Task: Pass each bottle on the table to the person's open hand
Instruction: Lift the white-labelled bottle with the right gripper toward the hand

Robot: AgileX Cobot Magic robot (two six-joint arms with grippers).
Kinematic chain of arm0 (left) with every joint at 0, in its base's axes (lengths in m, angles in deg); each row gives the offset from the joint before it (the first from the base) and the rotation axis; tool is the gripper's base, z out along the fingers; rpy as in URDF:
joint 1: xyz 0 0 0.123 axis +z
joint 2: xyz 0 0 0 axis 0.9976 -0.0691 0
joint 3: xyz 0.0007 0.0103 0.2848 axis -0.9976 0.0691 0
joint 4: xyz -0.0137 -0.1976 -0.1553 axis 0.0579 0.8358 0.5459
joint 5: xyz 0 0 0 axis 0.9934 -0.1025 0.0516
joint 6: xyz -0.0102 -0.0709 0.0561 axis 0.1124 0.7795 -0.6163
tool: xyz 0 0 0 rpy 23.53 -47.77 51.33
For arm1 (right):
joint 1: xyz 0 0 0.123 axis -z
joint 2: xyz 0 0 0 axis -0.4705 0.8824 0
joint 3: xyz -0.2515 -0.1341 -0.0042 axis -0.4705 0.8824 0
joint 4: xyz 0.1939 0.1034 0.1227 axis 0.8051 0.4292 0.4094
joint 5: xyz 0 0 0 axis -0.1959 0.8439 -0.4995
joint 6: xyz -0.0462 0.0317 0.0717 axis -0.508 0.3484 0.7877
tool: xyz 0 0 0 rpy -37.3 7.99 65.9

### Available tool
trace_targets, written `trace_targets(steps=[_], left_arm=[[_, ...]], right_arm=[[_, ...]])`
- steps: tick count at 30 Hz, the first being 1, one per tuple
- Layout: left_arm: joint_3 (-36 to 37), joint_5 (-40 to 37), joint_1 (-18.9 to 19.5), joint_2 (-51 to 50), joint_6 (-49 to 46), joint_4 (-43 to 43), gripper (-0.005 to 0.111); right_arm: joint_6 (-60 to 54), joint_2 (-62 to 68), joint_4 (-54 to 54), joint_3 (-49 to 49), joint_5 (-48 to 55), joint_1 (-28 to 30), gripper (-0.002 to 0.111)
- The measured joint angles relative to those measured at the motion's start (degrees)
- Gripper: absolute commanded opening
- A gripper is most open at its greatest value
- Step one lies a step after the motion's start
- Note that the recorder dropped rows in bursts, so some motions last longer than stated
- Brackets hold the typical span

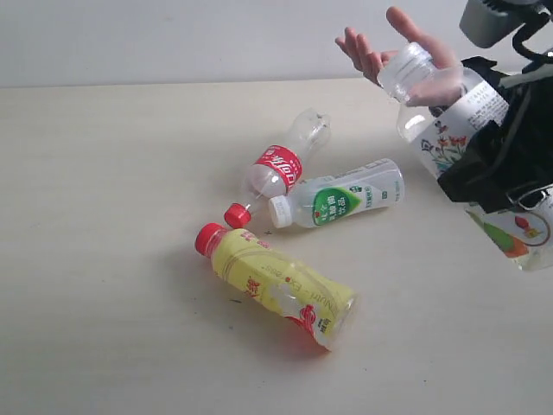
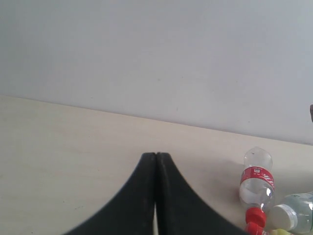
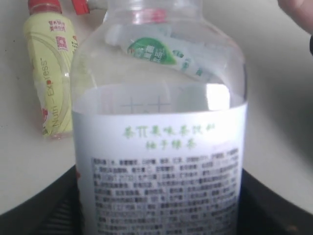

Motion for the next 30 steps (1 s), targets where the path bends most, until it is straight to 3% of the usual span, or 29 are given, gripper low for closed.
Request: trace_targets(steps=[6, 12, 23, 30], left_arm=[[0.0, 0.0, 0.0, 0.0, 0.0, 0.0, 0.0], [0.0, 0.0, 0.0, 0.0, 0.0, 0.0, 0.0], [0.0, 0.0, 0.0, 0.0, 0.0, 0.0, 0.0], [0.0, 0.0, 0.0, 0.0, 0.0, 0.0, 0.0]], right_arm=[[9.8, 0.3, -8.6, -2.0, -0.3, -0.1, 0.0], [20.6, 5.8, -21.1, -13.8, 3.4, -0.1, 0.0], [19.2, 25.8, -22.6, -41.4, 16.1, 0.0, 0.0], [16.4, 34.0, -19.9, -47.4, 16.4, 4.7, 0.0]])
